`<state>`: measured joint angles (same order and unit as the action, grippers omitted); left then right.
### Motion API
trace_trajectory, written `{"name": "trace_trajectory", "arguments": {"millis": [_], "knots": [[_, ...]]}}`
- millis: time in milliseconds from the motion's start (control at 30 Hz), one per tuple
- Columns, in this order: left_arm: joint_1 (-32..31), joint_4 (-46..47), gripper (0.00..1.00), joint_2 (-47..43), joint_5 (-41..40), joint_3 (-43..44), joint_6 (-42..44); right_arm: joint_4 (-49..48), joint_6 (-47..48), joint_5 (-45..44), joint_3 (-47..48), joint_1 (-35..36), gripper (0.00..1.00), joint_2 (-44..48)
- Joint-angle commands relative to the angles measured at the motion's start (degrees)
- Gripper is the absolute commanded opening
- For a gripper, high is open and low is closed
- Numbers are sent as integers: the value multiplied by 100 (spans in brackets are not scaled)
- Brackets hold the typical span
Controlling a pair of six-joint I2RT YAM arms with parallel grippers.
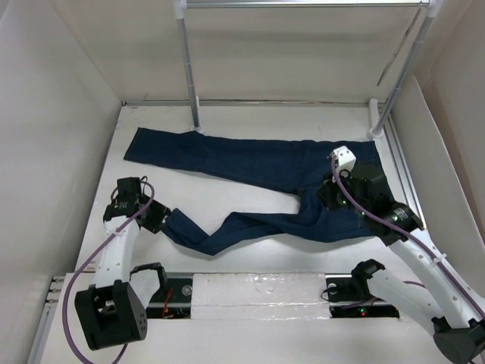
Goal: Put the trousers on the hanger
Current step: Flatten out the trousers at the center of the board.
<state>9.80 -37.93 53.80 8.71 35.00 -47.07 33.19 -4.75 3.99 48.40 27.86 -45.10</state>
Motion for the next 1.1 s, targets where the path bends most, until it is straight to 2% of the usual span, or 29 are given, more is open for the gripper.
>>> {"name": "trace_trajectory", "arguments": {"millis": [0,133,267,567,767,1067], "knots": [[-5,462,35,201,-54,-108,39,56,133,155,152,44,19,63],[-110,463,32,604,44,-91,145,56,124,138,231,44,19,89],[-680,313,32,535,-282,41,-30,161,168,6,450,44,20,28],[-805,-381,33,887,-546,525,101,241,220,-135,653,44,21,54],[-875,-540,32,272,-212,341,-250,258,291,-179,741,44,21,2],[-1156,-382,32,219,-159,103,-549,100,405,242,995,44,21,-464]]}}
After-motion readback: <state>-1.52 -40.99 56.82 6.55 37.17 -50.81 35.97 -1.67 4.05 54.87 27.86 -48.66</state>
